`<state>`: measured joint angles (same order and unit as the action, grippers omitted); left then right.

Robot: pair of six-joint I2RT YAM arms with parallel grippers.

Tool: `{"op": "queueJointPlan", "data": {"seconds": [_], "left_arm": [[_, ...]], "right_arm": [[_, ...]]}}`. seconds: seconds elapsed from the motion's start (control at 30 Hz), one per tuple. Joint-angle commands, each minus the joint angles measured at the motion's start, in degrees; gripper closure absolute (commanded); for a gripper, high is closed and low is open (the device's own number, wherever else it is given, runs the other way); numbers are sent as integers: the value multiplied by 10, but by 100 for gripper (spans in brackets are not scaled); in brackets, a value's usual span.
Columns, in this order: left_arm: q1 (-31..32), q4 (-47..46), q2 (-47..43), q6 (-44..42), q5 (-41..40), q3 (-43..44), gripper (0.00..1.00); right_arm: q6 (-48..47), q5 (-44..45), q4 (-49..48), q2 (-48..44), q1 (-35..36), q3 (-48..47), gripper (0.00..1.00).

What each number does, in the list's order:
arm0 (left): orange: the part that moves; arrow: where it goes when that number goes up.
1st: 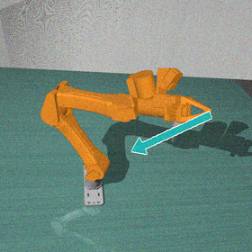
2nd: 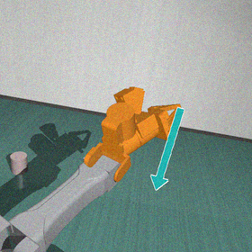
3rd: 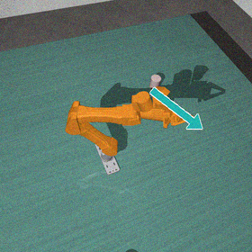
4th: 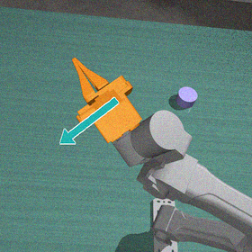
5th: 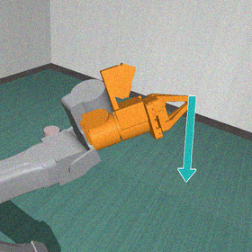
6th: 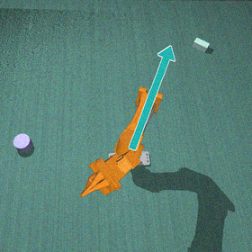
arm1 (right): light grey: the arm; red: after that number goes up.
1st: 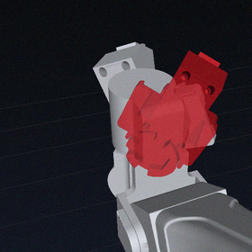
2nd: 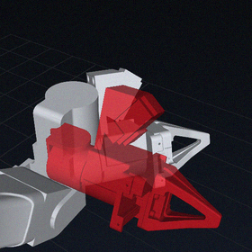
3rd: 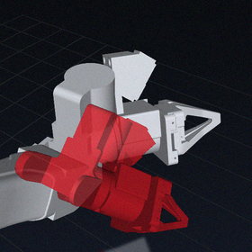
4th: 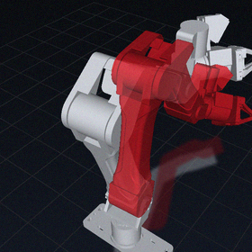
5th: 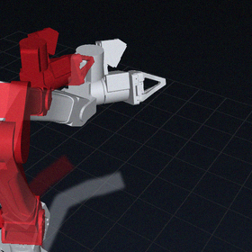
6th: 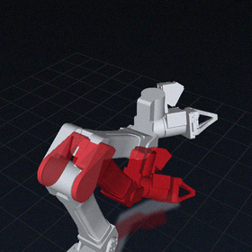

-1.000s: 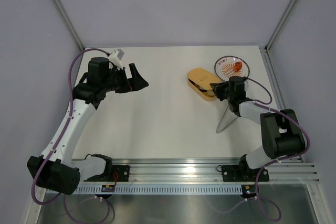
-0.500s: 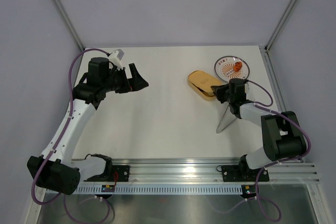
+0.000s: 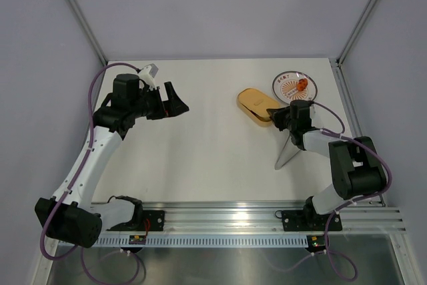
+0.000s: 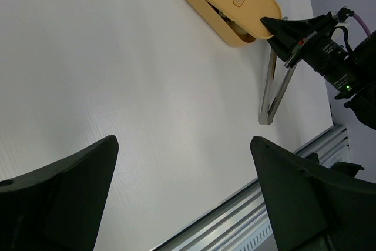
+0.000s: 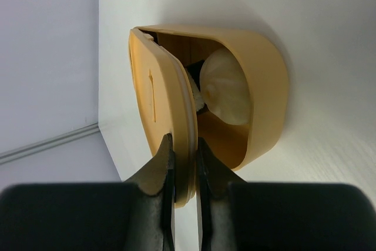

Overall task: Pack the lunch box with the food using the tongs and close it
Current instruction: Close the box lid on the packing box.

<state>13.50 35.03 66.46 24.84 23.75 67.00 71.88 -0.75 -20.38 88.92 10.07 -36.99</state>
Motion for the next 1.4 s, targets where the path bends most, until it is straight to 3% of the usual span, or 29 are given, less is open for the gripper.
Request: {"op": "queueJointPlan", "data": {"seconds": [0.0,0.13,0.37,0.5,0.7,0.83,0.97,1.37], "left_arm": [[-2,-24,-4,-8,4,1,1],[-2,-23,-2,-8,6,1,1],[-2,-28,3,-6,13,1,1],[-1,-31,4,-4,15,1,1],[-2,-35,6,-1,19,0,1],[-2,-36,7,-2,21,-1,1],[-2,-37,7,-2,21,-4,1],[-1,-37,8,-5,20,-6,1]], "right_arm": [[-11,-5,19,22,1,7,95],[-15,-4,24,20,1,7,81],[-36,1,71,-4,1,-14,45],[-49,2,104,-18,2,-31,36],[-75,21,173,-45,2,-68,31],[-103,31,297,-41,1,-132,29],[-118,35,355,-29,2,-168,24],[-157,52,400,-42,1,-185,21]]}}
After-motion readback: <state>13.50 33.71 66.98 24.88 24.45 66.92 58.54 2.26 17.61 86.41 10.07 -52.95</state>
